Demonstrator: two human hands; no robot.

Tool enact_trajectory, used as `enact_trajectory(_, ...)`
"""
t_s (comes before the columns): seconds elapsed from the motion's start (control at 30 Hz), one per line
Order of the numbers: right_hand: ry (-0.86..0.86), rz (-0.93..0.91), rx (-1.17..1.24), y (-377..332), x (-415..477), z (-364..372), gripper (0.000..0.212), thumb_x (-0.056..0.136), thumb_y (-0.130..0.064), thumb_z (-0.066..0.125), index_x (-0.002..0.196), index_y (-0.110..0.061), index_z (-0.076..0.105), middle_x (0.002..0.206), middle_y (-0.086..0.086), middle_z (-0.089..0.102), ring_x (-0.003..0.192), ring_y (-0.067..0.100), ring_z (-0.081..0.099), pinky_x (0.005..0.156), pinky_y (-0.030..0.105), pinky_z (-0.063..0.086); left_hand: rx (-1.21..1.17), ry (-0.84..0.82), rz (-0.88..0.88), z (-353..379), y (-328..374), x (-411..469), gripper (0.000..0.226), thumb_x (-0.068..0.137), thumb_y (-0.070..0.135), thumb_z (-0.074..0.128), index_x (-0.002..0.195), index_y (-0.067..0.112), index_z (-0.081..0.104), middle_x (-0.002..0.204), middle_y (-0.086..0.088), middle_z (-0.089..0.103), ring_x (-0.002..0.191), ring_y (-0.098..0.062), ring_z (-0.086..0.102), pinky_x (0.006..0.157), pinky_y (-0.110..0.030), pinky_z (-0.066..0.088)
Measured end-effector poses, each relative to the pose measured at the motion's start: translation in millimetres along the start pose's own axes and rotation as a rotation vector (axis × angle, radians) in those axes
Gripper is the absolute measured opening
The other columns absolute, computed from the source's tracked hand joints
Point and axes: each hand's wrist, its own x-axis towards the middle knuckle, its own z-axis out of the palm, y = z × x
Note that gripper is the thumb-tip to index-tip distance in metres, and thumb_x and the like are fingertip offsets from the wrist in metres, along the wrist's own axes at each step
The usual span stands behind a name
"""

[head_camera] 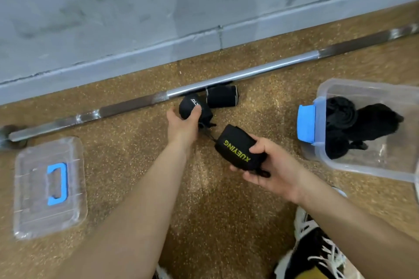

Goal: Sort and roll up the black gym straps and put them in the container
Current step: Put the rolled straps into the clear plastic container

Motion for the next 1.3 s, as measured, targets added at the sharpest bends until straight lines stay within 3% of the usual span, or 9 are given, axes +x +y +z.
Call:
enact_trajectory(0.2,0.176,-0.268,-0.142,-43.1,-35.6,-14.3,0.02,0.096,-0.016,0.055,0.116,-0.021,0.055,0.085,0.013,0.068,0.06,0.026,0.062,0.045,0.025,0.042,0.108,0.147,0.057,27.6,3.1,15.2,0.067,0.058,0.039,0.079,0.11,0.031,0.039,0.114,-0.005,0.059,0.095,-0.026,0.063,0.091,-0.046,0.055)
enact_trajectory(0.3,0.31,-0.469,-0.262,-65.8,-62.6,-21.4,0.012,0.092,-0.016,0.063,0.098,-0.027,0.058,0.072,-0.001,0.067,0.057,0.021,0.058,0.047,0.027,0.04,0.006,0.172,0.139,27.2,15.3,-18.2,0.063,0.065,0.03,0.076,0.111,0.033,0.033,0.12,-0.006,0.053,0.1,-0.023,0.06,0.088,-0.038,0.055)
enact_trajectory(0.53,0.672,-0.721,-0.727,-102.1,-122.9,-83.8,0.024,0.078,-0.025,0.077,0.1,-0.031,0.07,0.081,-0.02,0.067,0.076,-0.009,0.061,0.072,0.018,0.049,-0.049,-0.436,0.352,69.3,52.4,-137.3,0.067,0.066,0.029,0.087,0.126,0.029,0.056,0.107,0.008,0.07,0.097,-0.008,0.069,0.081,-0.029,0.057)
enact_trajectory(0.63,0.857,-0.622,-0.905,-98.7,-136.2,-115.6,0.023,0.074,-0.034,0.078,0.095,-0.031,0.068,0.083,-0.018,0.066,0.078,-0.002,0.062,0.076,0.026,0.05,0.104,-0.526,0.448,107.3,53.1,-167.9,0.065,0.07,0.026,0.087,0.121,0.032,0.048,0.106,0.014,0.064,0.086,0.01,0.064,0.067,-0.008,0.05)
enact_trajectory(0.73,0.987,-0.444,-1.091,-87.3,-134.1,-144.1,0.04,0.063,-0.053,0.069,0.098,-0.035,0.066,0.089,-0.011,0.067,0.084,0.016,0.064,0.076,0.035,0.053,0.248,-0.574,0.518,134.5,47.4,-178.7,0.061,0.069,0.025,0.088,0.105,0.031,0.039,0.103,0.014,0.055,0.083,0.013,0.058,0.064,-0.005,0.047)
enact_trajectory(0.93,0.887,-0.35,-1.276,-61.5,-99.7,-168.2,0.053,0.075,-0.04,0.081,0.122,-0.027,0.061,0.098,-0.003,0.047,0.097,0.023,0.057,0.076,0.035,0.046,0.441,-0.621,0.62,168.6,32.3,-178.9,0.066,0.07,0.02,0.087,0.112,0.034,0.037,0.113,0.018,0.048,0.106,-0.003,0.055,0.086,-0.027,0.054)
enact_trajectory(1.07,0.708,-0.26,-1.43,-62.0,-80.1,-181.4,0.035,0.09,-0.03,0.068,0.12,-0.013,0.062,0.102,0.009,0.066,0.096,0.03,0.062,0.075,0.039,0.051,0.471,-0.627,0.644,177.6,29.2,-175.2,0.067,0.071,0.018,0.086,0.114,0.037,0.038,0.115,0.019,0.048,0.112,-0.007,0.054,0.094,-0.033,0.053)
enact_trajectory(1.17,0.655,-0.184,-1.539,-71.1,-75.0,-184.9,0.028,0.098,-0.028,0.058,0.122,-0.015,0.059,0.106,0.012,0.068,0.094,0.031,0.063,0.076,0.042,0.054,0.469,-0.666,0.636,178.2,29.6,-174.1,0.066,0.074,0.014,0.084,0.114,0.036,0.037,0.118,0.014,0.048,0.111,-0.004,0.053,0.09,-0.022,0.05)
enact_trajectory(1.3,0.669,-0.224,-1.473,-73.8,-88.9,-187.5,0.054,0.092,-0.039,0.064,0.141,-0.026,0.046,0.117,0.005,0.066,0.104,0.028,0.063,0.08,0.042,0.054,0.48,-0.692,0.628,180.7,34.7,-181.2,0.067,0.073,0.009,0.084,0.12,0.033,0.041,0.12,0.011,0.051,0.106,0.004,0.053,0.076,-0.005,0.047)
